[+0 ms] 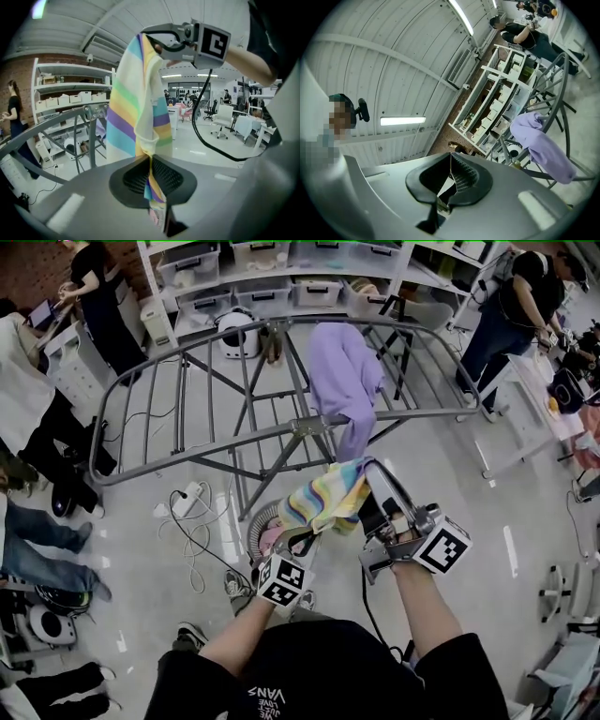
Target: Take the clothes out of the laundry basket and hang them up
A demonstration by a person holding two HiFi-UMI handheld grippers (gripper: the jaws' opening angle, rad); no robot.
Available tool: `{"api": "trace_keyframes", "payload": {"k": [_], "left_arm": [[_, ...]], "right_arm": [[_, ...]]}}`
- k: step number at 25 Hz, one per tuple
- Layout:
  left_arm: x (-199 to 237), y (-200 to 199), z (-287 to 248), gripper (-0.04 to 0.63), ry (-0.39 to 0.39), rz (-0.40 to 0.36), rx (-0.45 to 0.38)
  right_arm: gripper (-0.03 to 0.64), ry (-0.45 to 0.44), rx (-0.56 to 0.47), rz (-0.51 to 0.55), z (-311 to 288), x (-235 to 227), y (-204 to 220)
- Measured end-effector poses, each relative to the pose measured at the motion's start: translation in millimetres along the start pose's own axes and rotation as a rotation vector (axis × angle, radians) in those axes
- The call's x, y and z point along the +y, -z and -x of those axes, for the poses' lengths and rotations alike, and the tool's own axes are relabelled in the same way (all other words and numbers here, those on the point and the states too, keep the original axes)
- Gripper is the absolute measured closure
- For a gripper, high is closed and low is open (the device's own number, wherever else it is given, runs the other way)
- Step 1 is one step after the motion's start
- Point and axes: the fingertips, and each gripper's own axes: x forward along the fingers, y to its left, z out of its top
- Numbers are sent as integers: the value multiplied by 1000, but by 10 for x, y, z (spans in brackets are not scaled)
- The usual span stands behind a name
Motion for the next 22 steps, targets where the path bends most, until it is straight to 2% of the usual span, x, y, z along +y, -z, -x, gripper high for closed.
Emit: {"api": "trace_keyframes", "payload": {"k": [3, 6, 9, 12, 16, 22], "left_arm": [[191, 9, 184, 581, -36, -7, -5], [347, -65, 378, 583, -69, -22, -18], [512, -243, 559, 583, -114, -35, -32], [670, -369, 793, 583, -164, -56, -52], [879, -613, 1132, 584, -228, -77, -95], [1258, -981, 1618, 584, -309, -110, -156]], "right_arm": [[604, 1, 15, 38, 6, -42, 5], [604, 12, 10, 8, 52, -82, -9], [604, 2, 25, 41, 41, -89, -130], [604, -17, 20, -4, 55, -87, -123], [604, -40, 16, -4, 59, -23, -178], [604, -87, 42, 49, -134, 184, -323]]}}
